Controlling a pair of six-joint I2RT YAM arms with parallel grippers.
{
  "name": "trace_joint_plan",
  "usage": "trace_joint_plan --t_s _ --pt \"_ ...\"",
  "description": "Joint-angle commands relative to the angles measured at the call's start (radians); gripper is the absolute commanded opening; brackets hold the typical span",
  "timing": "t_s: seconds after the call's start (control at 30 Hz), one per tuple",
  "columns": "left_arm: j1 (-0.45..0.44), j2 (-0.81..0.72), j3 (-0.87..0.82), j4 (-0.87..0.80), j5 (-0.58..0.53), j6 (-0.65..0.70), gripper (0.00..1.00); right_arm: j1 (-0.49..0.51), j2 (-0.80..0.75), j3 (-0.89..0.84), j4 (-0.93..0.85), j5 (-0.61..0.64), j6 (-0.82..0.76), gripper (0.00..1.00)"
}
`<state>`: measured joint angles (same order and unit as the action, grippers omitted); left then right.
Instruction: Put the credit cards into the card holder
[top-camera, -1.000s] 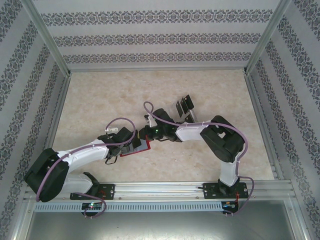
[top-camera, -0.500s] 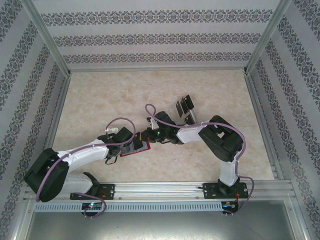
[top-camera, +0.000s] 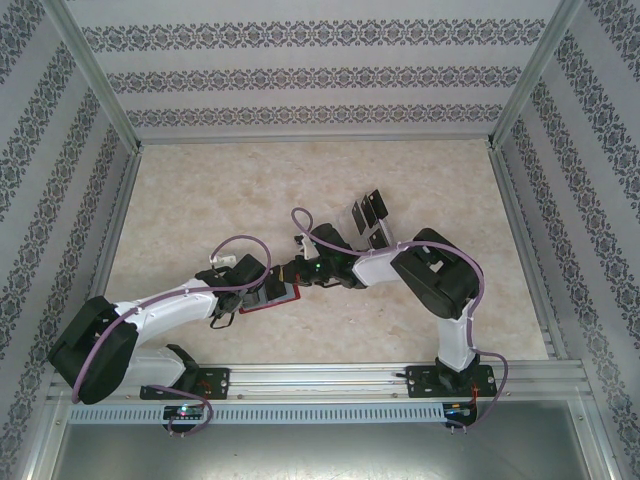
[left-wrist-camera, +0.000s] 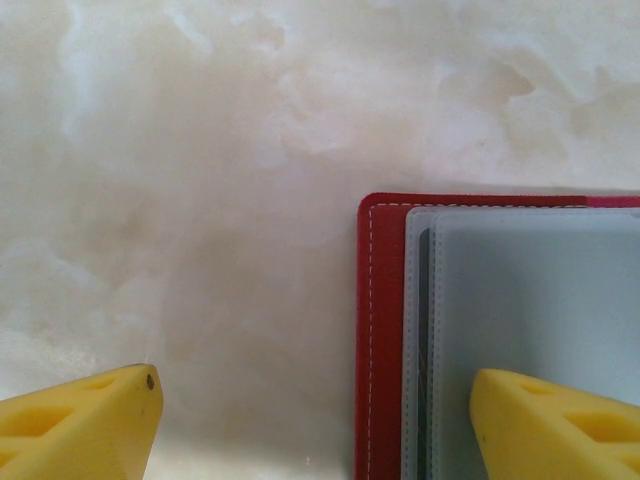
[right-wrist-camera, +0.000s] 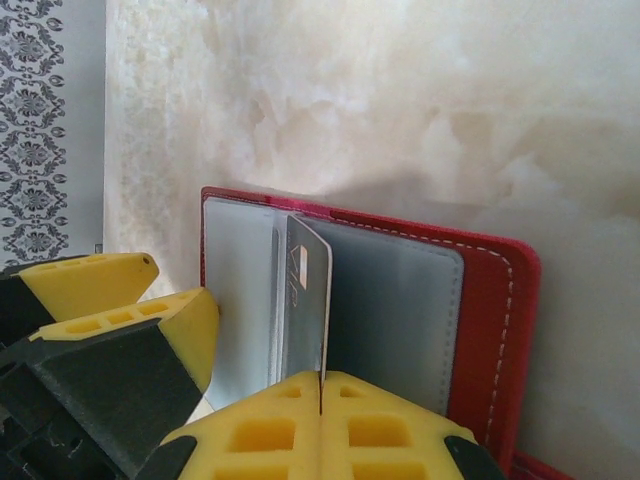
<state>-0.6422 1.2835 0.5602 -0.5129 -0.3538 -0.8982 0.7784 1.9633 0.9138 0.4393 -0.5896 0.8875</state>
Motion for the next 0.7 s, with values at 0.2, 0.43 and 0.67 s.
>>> trace_joint_plan --t_s 0.2,0.43,0.67 --pt "-0.014 -0.003 -0.019 -0.052 -0.015 -0.008 0.81 0.005 0.038 0.013 -0.001 -0.036 0.006 0.00" --pt "-0.013 0.001 -0.021 -0.048 -0.012 -0.008 0.81 0.009 0.053 0.033 -0.007 -0.049 0.013 0.00" --pt "-0.013 -0.007 -0.008 -0.095 -0.036 -0.018 0.82 0.007 0.049 0.032 -0.023 -0.040 0.008 0.00"
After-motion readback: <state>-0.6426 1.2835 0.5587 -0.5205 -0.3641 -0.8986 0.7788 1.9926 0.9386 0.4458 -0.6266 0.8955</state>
